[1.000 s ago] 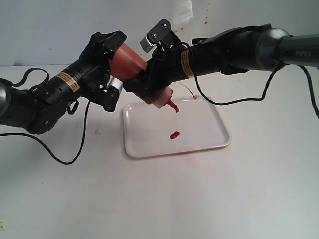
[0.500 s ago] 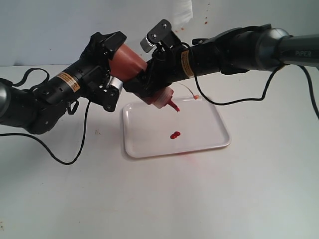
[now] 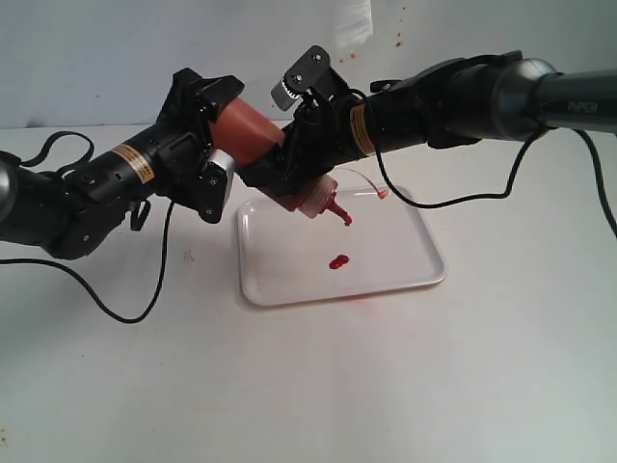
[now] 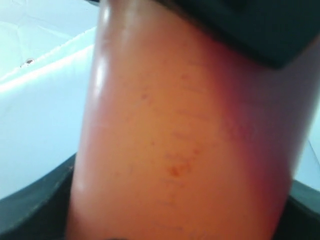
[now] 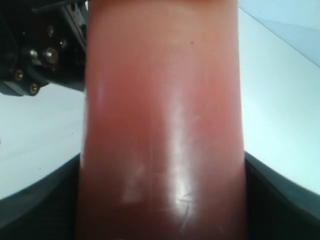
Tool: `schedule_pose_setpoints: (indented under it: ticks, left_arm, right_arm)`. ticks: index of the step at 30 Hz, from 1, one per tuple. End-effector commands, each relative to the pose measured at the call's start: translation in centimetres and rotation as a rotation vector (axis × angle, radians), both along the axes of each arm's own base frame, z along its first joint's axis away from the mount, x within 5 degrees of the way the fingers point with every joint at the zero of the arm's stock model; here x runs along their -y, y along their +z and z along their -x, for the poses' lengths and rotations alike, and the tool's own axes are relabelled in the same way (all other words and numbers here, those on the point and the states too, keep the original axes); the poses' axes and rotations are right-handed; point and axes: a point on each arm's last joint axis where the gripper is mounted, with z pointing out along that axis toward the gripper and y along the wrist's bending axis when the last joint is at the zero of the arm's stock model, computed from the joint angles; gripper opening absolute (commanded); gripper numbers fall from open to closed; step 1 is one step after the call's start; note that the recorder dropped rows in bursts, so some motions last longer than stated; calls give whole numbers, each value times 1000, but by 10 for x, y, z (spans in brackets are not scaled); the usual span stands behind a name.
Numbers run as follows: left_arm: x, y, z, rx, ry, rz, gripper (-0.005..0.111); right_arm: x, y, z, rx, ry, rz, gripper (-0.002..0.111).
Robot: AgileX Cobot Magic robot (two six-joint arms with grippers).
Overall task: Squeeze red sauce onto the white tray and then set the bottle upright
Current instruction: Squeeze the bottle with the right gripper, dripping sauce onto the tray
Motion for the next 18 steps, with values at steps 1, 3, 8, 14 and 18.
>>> schedule_pose_setpoints:
  ticks: [1, 3, 8, 14, 18]
  left_arm:
    - [9, 9, 4, -37, -74, 129, 30]
    - [10, 9, 5, -46, -85, 139, 42]
    - [10, 9, 5, -63, -84, 165, 64]
    - [10, 9, 5, -83, -83, 191, 65]
    - [11, 9, 5, -80, -91, 182, 64]
  right_arm:
    - [6, 8, -8, 22, -79, -23, 0]
    - [6, 8, -8, 22, -79, -23, 0]
    - [6, 8, -8, 22, -79, -23, 0]
    - [6, 8, -8, 22, -79, -23, 0]
    - [6, 8, -8, 22, -79, -23, 0]
